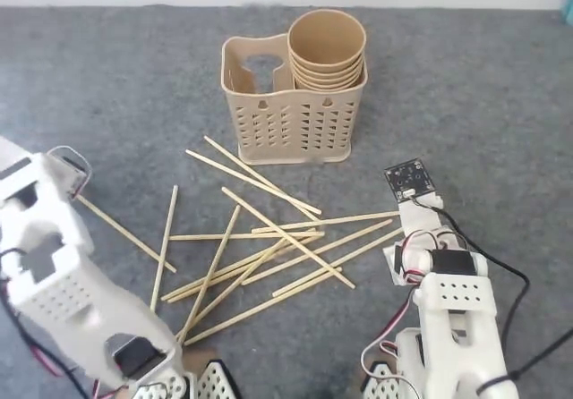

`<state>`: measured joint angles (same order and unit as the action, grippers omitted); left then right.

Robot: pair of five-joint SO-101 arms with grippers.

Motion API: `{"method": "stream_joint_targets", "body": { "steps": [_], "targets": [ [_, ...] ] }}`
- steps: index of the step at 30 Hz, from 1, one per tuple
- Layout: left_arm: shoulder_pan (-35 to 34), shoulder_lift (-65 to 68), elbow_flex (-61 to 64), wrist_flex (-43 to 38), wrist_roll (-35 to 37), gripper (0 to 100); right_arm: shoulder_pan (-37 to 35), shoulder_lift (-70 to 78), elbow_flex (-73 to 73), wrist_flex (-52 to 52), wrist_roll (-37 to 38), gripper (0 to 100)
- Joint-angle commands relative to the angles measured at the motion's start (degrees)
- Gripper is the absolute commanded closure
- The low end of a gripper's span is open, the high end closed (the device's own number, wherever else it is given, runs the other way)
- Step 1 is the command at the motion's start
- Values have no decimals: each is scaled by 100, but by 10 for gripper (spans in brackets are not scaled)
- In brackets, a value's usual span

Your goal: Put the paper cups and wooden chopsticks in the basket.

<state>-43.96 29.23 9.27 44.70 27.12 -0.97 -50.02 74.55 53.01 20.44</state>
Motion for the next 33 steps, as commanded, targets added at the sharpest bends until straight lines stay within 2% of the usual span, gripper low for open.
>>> {"method": "stream_joint_targets", "body": {
  "steps": [1, 4, 11, 18, 23, 29, 33],
  "targets": [
    [-18, 642, -593, -114, -70, 855, -4, -163, -18, -92, 88, 990],
    [-18, 695, -866, 88, -79, 991, -4, -163, -18, -101, 88, 990],
    [18, 9, -1525, 1600, -79, 989, -4, -163, -18, -110, 79, 990],
    [9, -782, -1569, 2330, -79, 989, -4, -171, -18, -110, 79, 990],
    [18, -1354, -1613, 2391, -62, 989, -4, -171, -18, -110, 79, 990],
    [237, -2585, -2220, 2435, -44, 989, -66, -180, -26, -92, -26, 990],
    [457, -3552, -2571, 2400, -44, 989, -576, -180, -185, -22, -167, 990]
  ]
}}
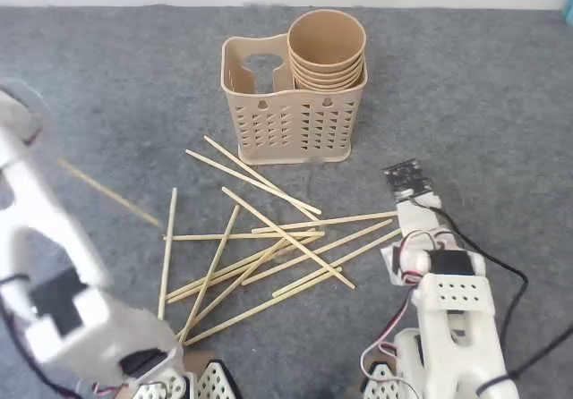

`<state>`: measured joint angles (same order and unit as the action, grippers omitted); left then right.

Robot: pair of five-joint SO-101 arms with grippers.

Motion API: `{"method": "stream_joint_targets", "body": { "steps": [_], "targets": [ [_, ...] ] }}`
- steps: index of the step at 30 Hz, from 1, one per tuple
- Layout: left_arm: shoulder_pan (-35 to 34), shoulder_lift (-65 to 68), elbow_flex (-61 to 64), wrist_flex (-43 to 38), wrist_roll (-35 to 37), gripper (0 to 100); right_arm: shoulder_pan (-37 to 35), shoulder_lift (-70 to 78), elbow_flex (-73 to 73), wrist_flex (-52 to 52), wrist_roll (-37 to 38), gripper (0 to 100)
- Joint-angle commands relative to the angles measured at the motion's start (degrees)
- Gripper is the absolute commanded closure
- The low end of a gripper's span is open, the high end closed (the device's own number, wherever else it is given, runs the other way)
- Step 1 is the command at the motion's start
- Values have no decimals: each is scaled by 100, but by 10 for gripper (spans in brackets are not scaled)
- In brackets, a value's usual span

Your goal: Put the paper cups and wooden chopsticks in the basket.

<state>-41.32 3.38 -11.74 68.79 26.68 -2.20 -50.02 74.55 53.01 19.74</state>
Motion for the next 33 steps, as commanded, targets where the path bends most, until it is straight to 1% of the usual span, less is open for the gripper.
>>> {"method": "stream_joint_targets", "body": {
  "steps": [1, 5, 9, 11, 13, 16, 20, 24, 28, 33],
  "targets": [
    [246, -1178, -541, -9, -9, 989, -620, -180, -255, 84, -105, 990],
    [378, -1899, -787, -18, -35, 989, -1455, -180, -642, 514, -88, 990],
    [343, -2435, -822, -325, -35, 989, -2457, -180, -949, 620, 387, 986],
    [334, -2620, -822, -431, -53, 989, -2862, -171, -1160, 620, 431, 985],
    [193, -2778, -813, -422, -202, 989, -3187, -119, -1415, 593, 422, 961],
    [-70, -2963, -743, -431, -308, 989, -3591, -110, -1723, 453, 413, 900],
    [-756, -3235, -470, -466, -369, 989, -3881, 110, -2004, -119, -35, 855],
    [-1275, -3446, 242, -844, -800, 989, -3890, 1077, -2391, -919, -246, 854],
    [-1653, -3692, 1305, -1600, -1011, 989, -3908, 2440, -3033, -1516, -334, 854],
    [-2031, -4105, 2615, -2769, -1055, 989, -4022, 4092, -4044, -1622, -316, 854]
  ]
}}
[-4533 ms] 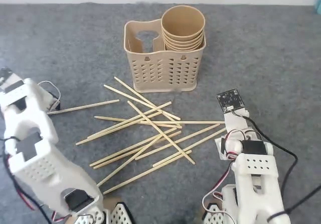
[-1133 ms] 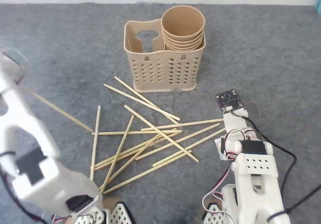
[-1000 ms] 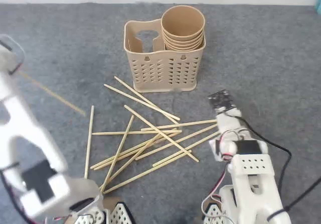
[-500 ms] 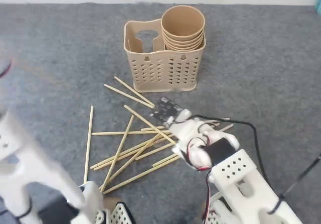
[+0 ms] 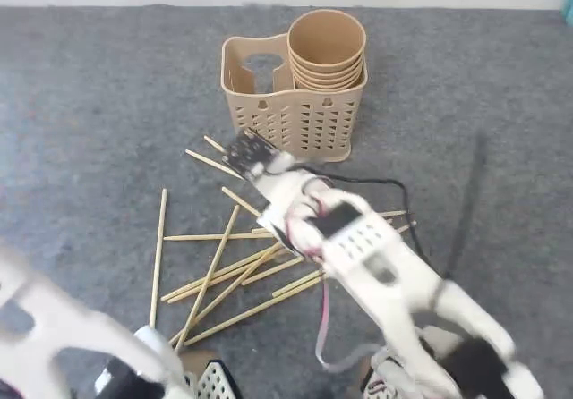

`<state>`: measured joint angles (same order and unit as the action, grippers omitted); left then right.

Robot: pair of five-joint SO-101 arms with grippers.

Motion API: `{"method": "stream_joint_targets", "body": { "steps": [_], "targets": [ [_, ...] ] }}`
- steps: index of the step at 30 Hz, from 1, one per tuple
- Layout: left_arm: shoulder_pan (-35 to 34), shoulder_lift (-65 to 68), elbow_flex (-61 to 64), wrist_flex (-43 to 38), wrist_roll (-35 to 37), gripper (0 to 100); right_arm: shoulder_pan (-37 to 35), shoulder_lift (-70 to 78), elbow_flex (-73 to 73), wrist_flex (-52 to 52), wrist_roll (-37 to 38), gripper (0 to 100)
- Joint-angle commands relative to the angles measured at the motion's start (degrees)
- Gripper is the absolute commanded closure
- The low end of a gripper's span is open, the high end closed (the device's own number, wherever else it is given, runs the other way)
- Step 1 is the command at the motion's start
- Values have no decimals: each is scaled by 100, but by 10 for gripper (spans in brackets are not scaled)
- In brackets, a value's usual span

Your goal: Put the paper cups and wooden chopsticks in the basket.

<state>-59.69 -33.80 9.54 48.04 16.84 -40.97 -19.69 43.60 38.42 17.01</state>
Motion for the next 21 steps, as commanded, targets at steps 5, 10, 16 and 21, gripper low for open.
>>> {"method": "stream_joint_targets", "body": {
  "steps": [5, 10, 16, 21],
  "targets": [
    [-202, -668, 1411, -1301, -413, 989, -497, 2114, -1644, -119, -35, 854],
    [-202, -686, 1771, -1547, -422, 989, -567, 2589, -1943, -154, -35, 854],
    [-202, -677, 1851, -1530, -422, 989, -558, 2862, -2022, -163, -35, 894],
    [-237, -686, 1912, -1530, -431, 989, -532, 2765, -2127, -101, -35, 976]
  ]
}}
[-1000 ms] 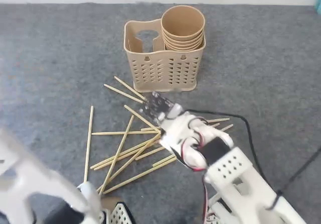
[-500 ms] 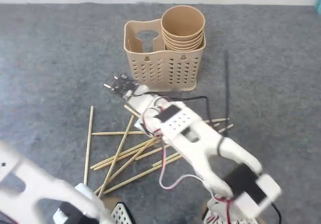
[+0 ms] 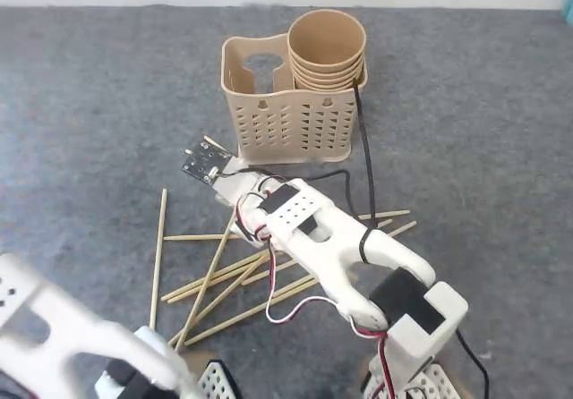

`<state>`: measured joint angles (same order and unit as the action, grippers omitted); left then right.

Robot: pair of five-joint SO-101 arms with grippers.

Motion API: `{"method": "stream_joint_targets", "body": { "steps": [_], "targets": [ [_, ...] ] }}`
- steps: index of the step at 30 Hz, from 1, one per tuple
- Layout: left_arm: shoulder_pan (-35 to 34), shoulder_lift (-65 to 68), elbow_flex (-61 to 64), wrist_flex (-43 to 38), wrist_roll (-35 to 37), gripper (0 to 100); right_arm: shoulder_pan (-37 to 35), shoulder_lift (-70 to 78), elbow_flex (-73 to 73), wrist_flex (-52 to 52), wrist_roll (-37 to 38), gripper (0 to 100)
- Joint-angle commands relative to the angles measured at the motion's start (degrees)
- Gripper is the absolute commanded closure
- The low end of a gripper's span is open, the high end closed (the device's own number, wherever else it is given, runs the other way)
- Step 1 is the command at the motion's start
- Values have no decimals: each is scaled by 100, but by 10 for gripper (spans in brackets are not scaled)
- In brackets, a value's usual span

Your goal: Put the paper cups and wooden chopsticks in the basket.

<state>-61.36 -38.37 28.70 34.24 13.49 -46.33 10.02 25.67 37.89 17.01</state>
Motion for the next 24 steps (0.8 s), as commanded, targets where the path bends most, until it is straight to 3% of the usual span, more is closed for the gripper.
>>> {"method": "stream_joint_targets", "body": {
  "steps": [1, 14, 24],
  "targets": [
    [-70, -255, 48, -158, -97, 989, 13, -233, -334, -40, -44, 991],
    [-79, -264, 365, -176, -105, 989, -453, -2255, -1837, 1938, -53, 991],
    [-35, -264, 787, -422, -88, 988, 163, -2985, -3903, 1596, -70, 991]
  ]
}}
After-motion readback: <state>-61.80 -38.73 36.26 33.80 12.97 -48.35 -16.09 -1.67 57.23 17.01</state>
